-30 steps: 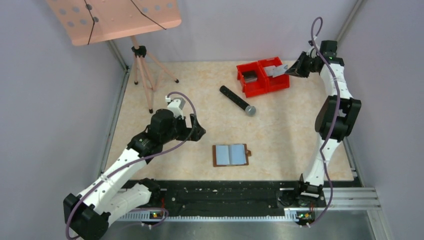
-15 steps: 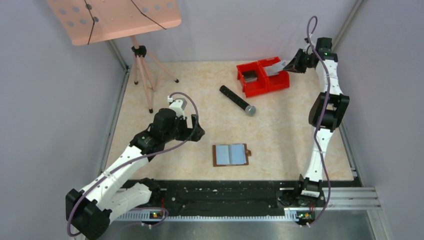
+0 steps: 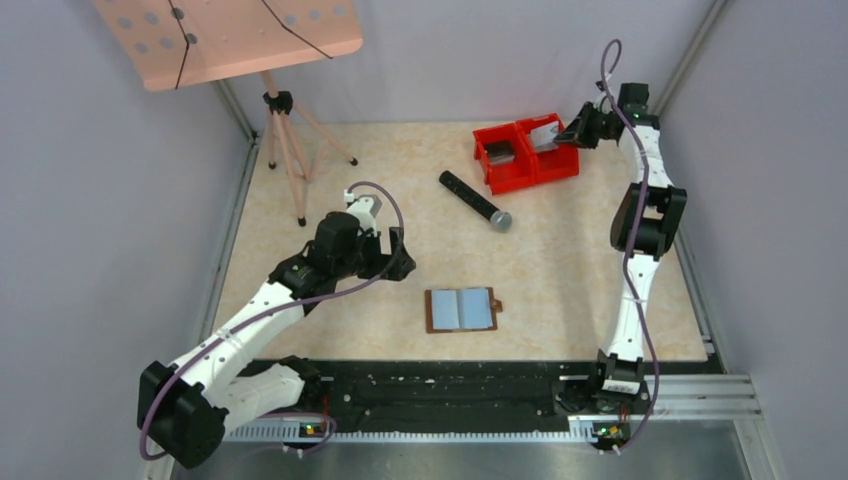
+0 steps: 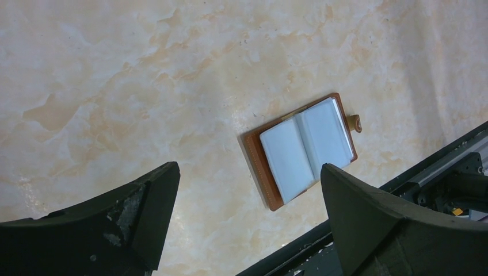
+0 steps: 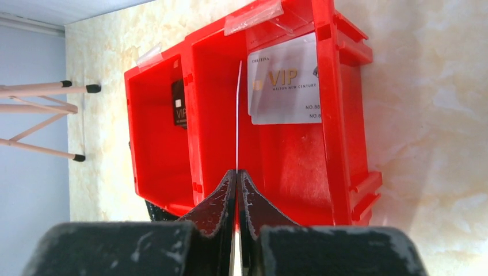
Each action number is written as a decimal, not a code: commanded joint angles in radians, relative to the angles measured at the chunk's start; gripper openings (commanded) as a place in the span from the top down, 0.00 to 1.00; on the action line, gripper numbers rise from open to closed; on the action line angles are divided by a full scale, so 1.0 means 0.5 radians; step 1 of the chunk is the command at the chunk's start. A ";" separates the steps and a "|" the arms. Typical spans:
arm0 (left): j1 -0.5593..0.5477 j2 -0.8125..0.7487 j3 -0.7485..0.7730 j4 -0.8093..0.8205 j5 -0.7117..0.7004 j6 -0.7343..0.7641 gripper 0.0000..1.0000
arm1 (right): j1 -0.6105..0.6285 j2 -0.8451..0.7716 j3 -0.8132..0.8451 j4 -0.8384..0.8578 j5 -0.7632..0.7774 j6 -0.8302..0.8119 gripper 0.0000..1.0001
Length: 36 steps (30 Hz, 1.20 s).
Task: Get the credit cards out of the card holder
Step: Place the credit card in the storage box.
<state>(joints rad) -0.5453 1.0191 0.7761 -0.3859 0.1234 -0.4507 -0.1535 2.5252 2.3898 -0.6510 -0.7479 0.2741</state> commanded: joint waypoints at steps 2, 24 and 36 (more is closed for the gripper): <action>0.005 -0.014 0.082 0.119 0.026 -0.036 0.02 | 0.043 0.090 0.074 0.183 -0.048 0.062 1.00; 0.007 -0.049 0.041 0.139 0.059 -0.100 0.03 | 0.049 0.127 0.122 0.405 0.212 0.227 0.88; 0.006 -0.133 0.000 0.109 0.057 -0.120 0.03 | 0.049 0.132 0.179 0.555 0.292 0.294 0.84</action>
<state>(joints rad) -0.5453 0.9977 0.7761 -0.3664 0.1421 -0.4999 -0.1329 2.5965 2.4241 -0.4297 -0.6262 0.4057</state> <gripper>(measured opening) 0.972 0.155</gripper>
